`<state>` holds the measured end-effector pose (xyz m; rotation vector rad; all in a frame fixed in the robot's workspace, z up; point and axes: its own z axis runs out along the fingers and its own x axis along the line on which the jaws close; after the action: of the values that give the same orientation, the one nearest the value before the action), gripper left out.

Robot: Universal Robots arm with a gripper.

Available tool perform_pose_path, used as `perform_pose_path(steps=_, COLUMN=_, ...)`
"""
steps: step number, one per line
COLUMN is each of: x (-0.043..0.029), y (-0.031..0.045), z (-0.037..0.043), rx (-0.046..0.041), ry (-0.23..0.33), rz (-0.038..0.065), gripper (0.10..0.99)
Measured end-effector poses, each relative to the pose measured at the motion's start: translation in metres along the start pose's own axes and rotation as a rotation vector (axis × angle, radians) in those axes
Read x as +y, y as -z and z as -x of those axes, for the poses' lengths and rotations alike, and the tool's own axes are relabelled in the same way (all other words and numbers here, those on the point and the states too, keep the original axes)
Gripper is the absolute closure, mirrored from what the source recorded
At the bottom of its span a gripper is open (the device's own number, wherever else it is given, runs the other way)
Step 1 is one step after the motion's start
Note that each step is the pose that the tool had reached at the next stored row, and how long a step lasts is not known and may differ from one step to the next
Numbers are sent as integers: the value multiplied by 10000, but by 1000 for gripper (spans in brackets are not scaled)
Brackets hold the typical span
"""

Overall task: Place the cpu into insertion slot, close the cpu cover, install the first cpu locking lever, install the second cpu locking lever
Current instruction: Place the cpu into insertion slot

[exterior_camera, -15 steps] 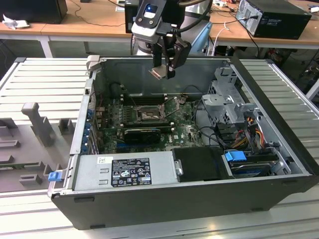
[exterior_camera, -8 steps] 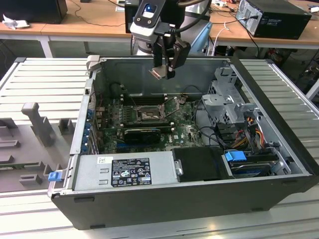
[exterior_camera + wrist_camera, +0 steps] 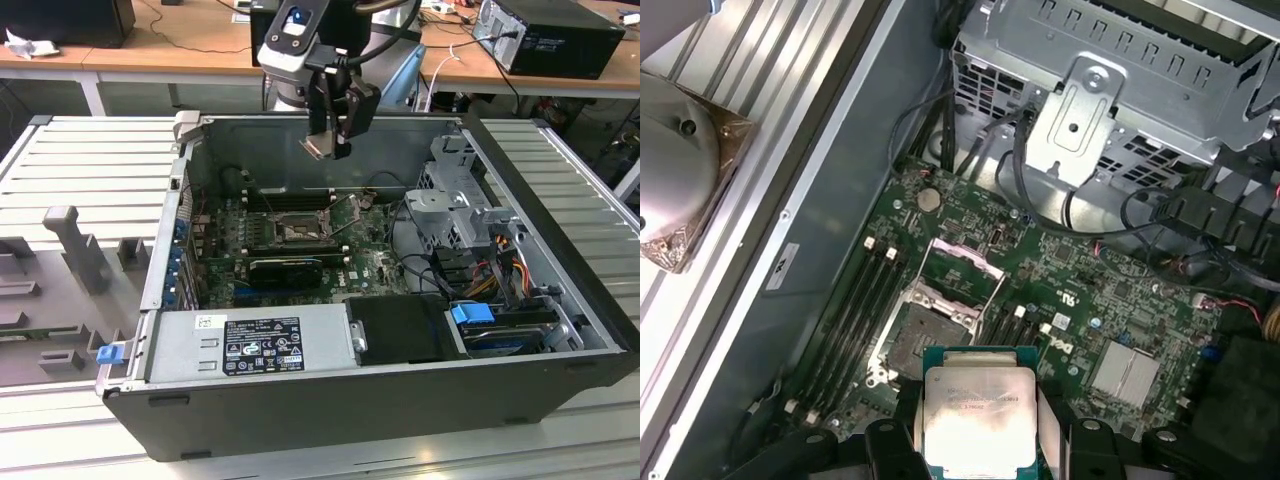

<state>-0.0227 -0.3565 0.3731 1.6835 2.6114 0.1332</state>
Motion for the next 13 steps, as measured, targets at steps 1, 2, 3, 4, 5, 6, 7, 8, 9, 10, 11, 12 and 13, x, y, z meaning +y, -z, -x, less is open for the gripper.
perform_pose_path(steps=1, x=0, y=0, z=0, rx=-8, ry=-84, rz=1, gripper=545)
perform_pose_path(steps=2, x=0, y=-1, z=0, rx=-15, ry=-161, rz=3, gripper=545)
perform_pose_path(steps=3, x=0, y=-1, z=0, rx=-23, ry=-261, rz=5, gripper=545)
perform_pose_path(steps=4, x=0, y=-1, z=0, rx=-39, ry=-418, rz=7, gripper=545)
perform_pose_path(steps=5, x=-1, y=-2, z=0, rx=-48, ry=-527, rz=10, gripper=545)
perform_pose_path(steps=6, x=-3, y=-2, z=-1, rx=-54, ry=-607, rz=11, gripper=545)
perform_pose_path(steps=7, x=-8, y=-1, z=-3, rx=-58, ry=-643, rz=11, gripper=545)
perform_pose_path(steps=8, x=-17, y=-1, z=-8, rx=-61, ry=-665, rz=12, gripper=545)
perform_pose_path(steps=9, x=-38, y=0, z=-17, rx=-63, ry=-698, rz=14, gripper=545)
perform_pose_path(steps=10, x=-53, y=1, z=-24, rx=-66, ry=-734, rz=14, gripper=545)
perform_pose_path(steps=11, x=-55, y=2, z=-25, rx=-71, ry=-784, rz=14, gripper=545)
perform_pose_path(steps=12, x=-55, y=0, z=-24, rx=-78, ry=-858, rz=17, gripper=545)
perform_pose_path(steps=13, x=-56, y=-4, z=-25, rx=-97, ry=-1096, rz=23, gripper=545)
